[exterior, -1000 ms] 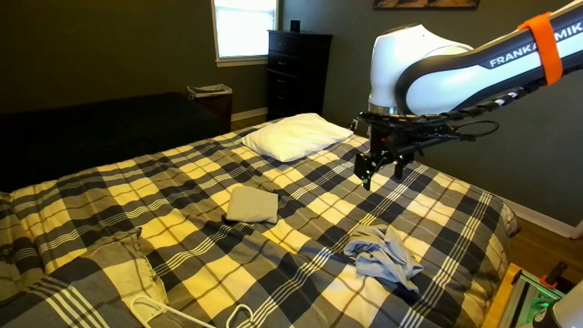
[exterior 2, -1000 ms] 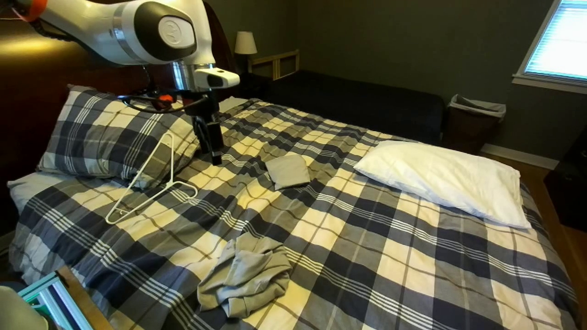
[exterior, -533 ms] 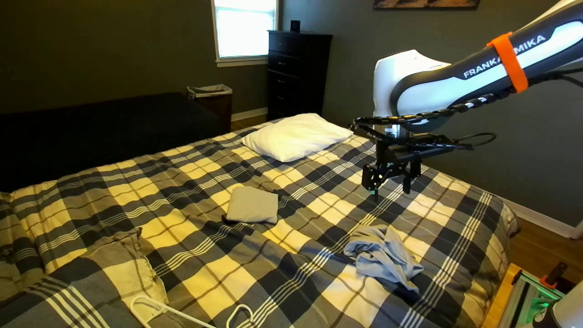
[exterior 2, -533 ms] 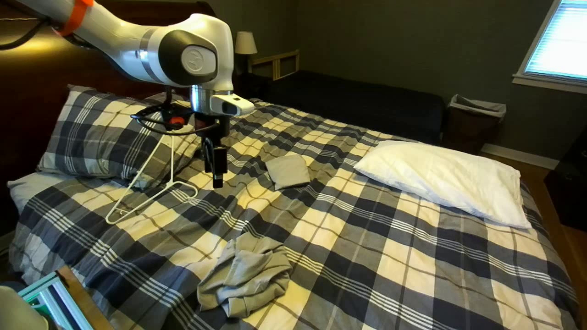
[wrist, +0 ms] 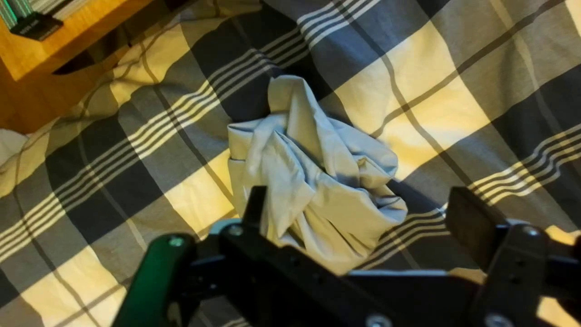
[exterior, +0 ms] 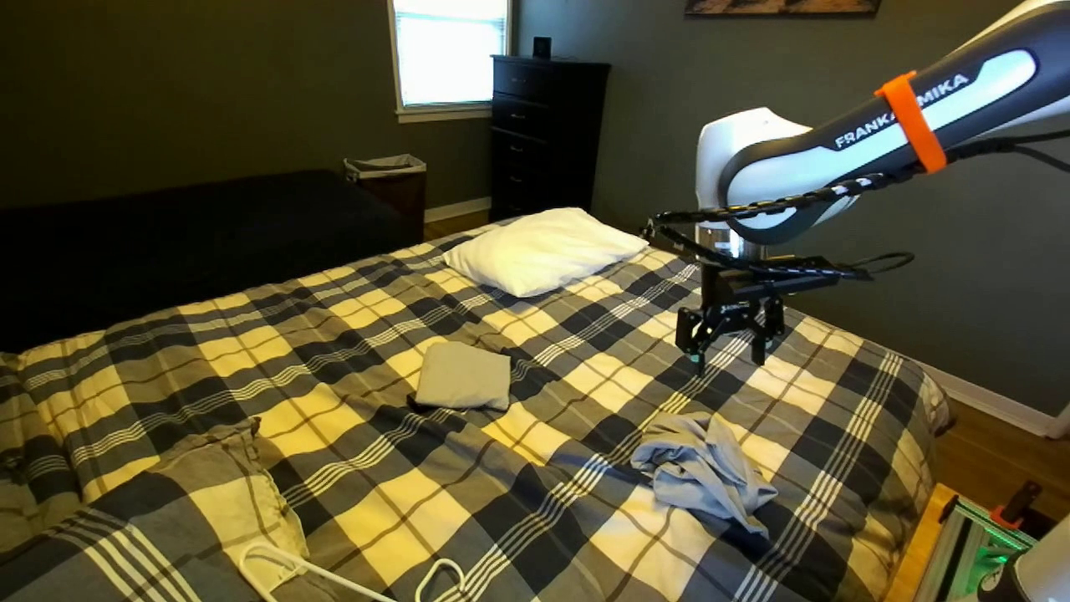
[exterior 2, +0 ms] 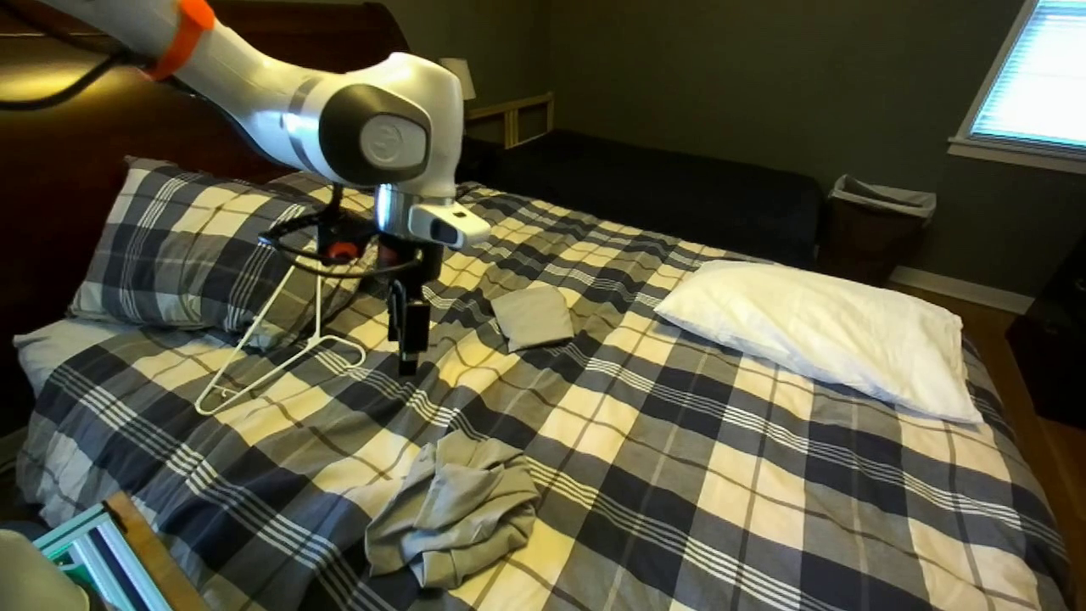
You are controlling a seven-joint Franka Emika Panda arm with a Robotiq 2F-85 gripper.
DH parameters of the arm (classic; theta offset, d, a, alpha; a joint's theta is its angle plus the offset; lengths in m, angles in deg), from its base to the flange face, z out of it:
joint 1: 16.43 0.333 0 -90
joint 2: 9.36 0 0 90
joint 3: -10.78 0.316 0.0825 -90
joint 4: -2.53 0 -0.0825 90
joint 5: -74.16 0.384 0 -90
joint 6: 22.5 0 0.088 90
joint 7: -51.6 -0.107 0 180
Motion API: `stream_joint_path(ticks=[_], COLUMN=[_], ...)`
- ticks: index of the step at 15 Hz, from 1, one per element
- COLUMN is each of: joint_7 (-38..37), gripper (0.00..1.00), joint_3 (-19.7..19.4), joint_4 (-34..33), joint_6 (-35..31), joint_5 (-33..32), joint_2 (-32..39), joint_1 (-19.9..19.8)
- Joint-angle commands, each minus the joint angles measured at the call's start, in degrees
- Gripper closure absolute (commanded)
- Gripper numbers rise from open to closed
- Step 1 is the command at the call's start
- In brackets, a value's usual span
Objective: Unfold the pillowcase
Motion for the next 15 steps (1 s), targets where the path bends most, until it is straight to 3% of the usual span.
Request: stream_joint_path(ticks=[1,9,15], joint_7=[2.93,1.63,-0.2], gripper=[0.0,0.0,0.0], joint_3=[-4.41,-8.33,-9.0], joint_4=[2.6,8.02,6.51], joint_6=[-0.33,-2.85,-15.69], joint_5=[2.81,5.05,-5.15], joint_2=[3.59,7.62,15.51], joint_1=[-2.68,-4.57,-4.03])
